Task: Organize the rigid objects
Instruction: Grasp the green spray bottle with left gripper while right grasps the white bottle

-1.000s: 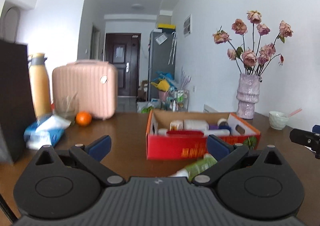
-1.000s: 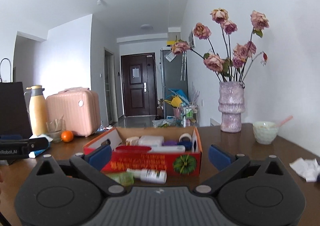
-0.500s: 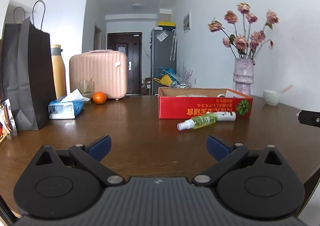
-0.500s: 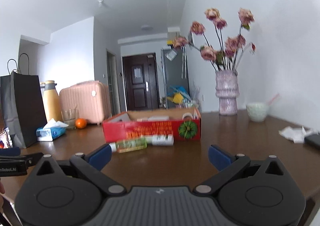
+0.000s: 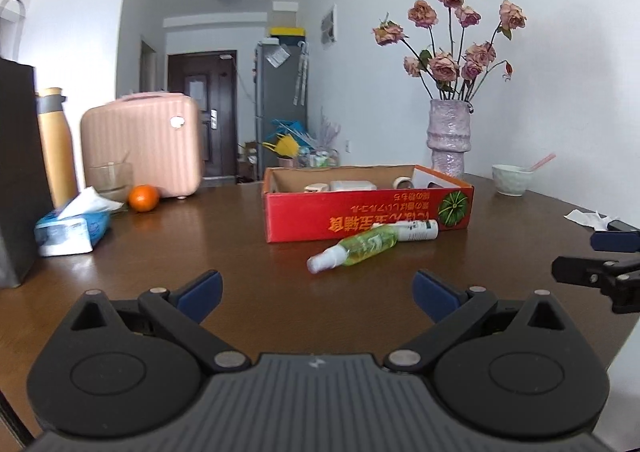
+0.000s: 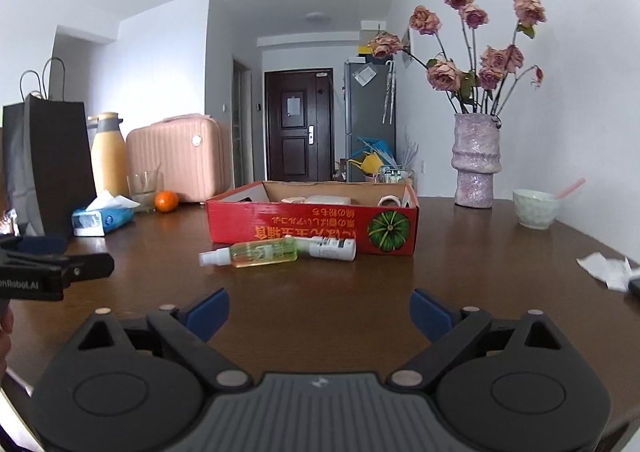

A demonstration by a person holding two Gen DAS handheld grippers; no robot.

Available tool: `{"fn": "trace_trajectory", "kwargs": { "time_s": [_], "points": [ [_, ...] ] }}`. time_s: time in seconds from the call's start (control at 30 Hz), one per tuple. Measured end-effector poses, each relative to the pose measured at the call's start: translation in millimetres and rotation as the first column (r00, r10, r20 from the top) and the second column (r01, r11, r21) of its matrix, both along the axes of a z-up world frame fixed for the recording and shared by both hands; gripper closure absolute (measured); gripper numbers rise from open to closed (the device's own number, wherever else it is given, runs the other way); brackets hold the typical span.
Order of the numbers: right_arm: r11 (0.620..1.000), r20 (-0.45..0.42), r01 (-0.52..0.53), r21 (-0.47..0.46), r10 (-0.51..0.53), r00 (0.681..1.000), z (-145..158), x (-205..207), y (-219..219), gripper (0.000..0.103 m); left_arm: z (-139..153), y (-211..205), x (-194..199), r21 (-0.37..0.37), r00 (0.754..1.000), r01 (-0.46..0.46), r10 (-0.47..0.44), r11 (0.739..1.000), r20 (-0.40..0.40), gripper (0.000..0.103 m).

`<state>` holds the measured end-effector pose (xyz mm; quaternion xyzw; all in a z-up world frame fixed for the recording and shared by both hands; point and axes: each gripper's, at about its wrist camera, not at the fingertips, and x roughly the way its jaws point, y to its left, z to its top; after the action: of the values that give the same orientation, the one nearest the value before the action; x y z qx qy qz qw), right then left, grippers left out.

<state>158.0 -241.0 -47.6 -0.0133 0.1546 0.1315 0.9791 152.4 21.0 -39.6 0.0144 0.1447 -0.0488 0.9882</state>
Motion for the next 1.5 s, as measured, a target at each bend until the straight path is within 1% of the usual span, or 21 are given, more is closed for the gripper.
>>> {"fn": "trace_trajectory", "kwargs": {
  "time_s": [0.13, 0.23, 0.3, 0.37, 0.47, 0.53, 0.6, 0.7, 0.73, 0.8, 0.87, 0.9, 0.97, 1.03, 1.1, 1.13, 1.17, 1.2, 1.23, 1.33, 1.5],
  "points": [
    [0.999, -0.038, -0.025, -0.026, 0.024, 0.999, 11.0, 44.1, -2.9, 0.009, 9.2, -5.9, 42.7, -0.009, 0.996, 0.071, -0.072, 0.997, -0.051, 0.0],
    [0.996, -0.077, -0.067, -0.055, 0.063, 0.995, 18.1, 83.9, -4.3, 0.013, 12.7, -12.5, 84.1, 0.009, 0.984, 0.116, -0.114, 0.993, -0.136, 0.0],
    [0.991, -0.133, -0.095, -0.099, 0.081, 0.988, 20.1, 115.1, -1.3, 0.015, 12.7, -14.7, 117.0, -0.003, 0.968, 0.155, -0.153, 0.988, -0.198, 0.0],
    [0.983, -0.179, -0.125, -0.137, 0.1, 0.979, 21.5, 147.7, 2.9, 0.019, 12.3, -17.2, 147.6, -0.031, 0.944, 0.191, -0.192, 0.981, -0.267, 0.0],
    [0.97, -0.22, -0.209, -0.124, 0.178, 0.959, 21.7, 189.6, 7.4, 0.02, 11.1, -24.8, 189.2, -0.049, 0.904, 0.266, -0.267, 0.963, -0.335, 0.001],
    [0.96, -0.244, -0.253, -0.124, 0.217, 0.945, 20.2, 214.8, 13.7, 0.026, 7.2, -28.8, 211.7, -0.071, 0.887, 0.308, -0.313, 0.949, -0.339, 0.006],
    [0.943, -0.273, -0.305, -0.131, 0.262, 0.926, 15.8, 235.3, 21.7, 0.031, -0.9, -31.7, 238.6, -0.101, 0.853, 0.312, -0.325, 0.945, -0.408, 0.026],
    [0.915, -0.325, -0.376, -0.146, 0.314, 0.892, 5.4, 259.2, 32.8, 0.042, -16.7, -26.7, 268.2, -0.18, 0.795, 0.314, -0.362, 0.932, -0.486, 0.045],
    [0.91, -0.336, -0.387, -0.149, 0.321, 0.886, 2.3, 264.9, 35.4, 0.046, -20.9, -24.5, 273.1, -0.187, 0.787, 0.319, -0.369, 0.929, -0.494, 0.049],
    [0.906, -0.36, -0.401, -0.139, 0.331, 0.872, -5.0, 274.8, 38.7, 0.051, -22.6, -20.4, 272.5, -0.183, 0.79, 0.339, -0.385, 0.923, -0.477, 0.064],
    [0.904, -0.378, -0.408, -0.13, 0.335, 0.863, -10.3, 279.0, 41.5, 0.057, -24.8, -14.2, 268.6, -0.192, 0.793, 0.344, -0.394, 0.919, -0.466, 0.071],
    [0.901, -0.389, -0.415, -0.123, 0.341, 0.856, -11.1, 277.7, 42.9, 0.057, -24.8, -11.4, 264.9, -0.19, 0.798, 0.337, -0.387, 0.922, -0.461, 0.071],
    [0.89, -0.427, -0.446, -0.101, 0.366, 0.827, -13.2, 274.8, 46.3, 0.065, -24.6, -7.2, 253.8, -0.168, 0.813, 0.333, -0.373, 0.928, -0.448, 0.071],
    [0.892, -0.43, -0.444, -0.084, 0.369, 0.824, -16.8, 274.7, 50.2, 0.066, -25.9, -9.8, 246.4, -0.132, 0.839, 0.314, -0.34, 0.94, -0.425, 0.071],
    [0.903, -0.407, -0.421, -0.085, 0.354, 0.842, -18.7, 271.9, 56.4, 0.064, -27.0, -20.2, 243.6, -0.079, 0.865, 0.281, -0.288, 0.957, -0.41, 0.066],
    [0.908, -0.407, -0.409, -0.088, 0.342, 0.847, -18.9, 270.2, 59.9, 0.065, -26.4, -26.6, 241.1, -0.045, 0.873, 0.285, -0.278, 0.958, -0.4, 0.066],
    [0.913, -0.411, -0.395, -0.098, 0.325, 0.852, -18.3, 267.0, 62.6, 0.068, -26.6, -33.5, 235.7, 0.007, 0.887, 0.289, -0.265, 0.957, -0.377, 0.072],
    [0.914, -0.414, -0.392, -0.102, 0.319, 0.852, -17.5, 262.9, 64.3, 0.072, -27.0, -38.3, 229.8, 0.036, 0.891, 0.303, -0.269, 0.952, -0.366, 0.072],
    [0.918, -0.418, -0.383, -0.105, 0.309, 0.855, -16.5, 256.8, 64.6, 0.077, -27.2, -40.5, 223.1, 0.043, 0.892, 0.308, -0.273, 0.95, -0.361, 0.072],
    [0.932, -0.41, -0.337, -0.137, 0.256, 0.875, -15.7, 229.1, 57.1, 0.077, -24.1, -40.8, 198.4, 0.039, 0.898, 0.307, -0.276, 0.951, -0.343, 0.072],
    [0.972, -0.37, -0.222, -0.081, 0.178, 0.912, -12.2, 175.6, 22.0, 0.077, -7.3, -30.5, 145.5, -0.015, 0.93, 0.254, -0.248, 0.967, -0.272, 0.072]
  ]
}}
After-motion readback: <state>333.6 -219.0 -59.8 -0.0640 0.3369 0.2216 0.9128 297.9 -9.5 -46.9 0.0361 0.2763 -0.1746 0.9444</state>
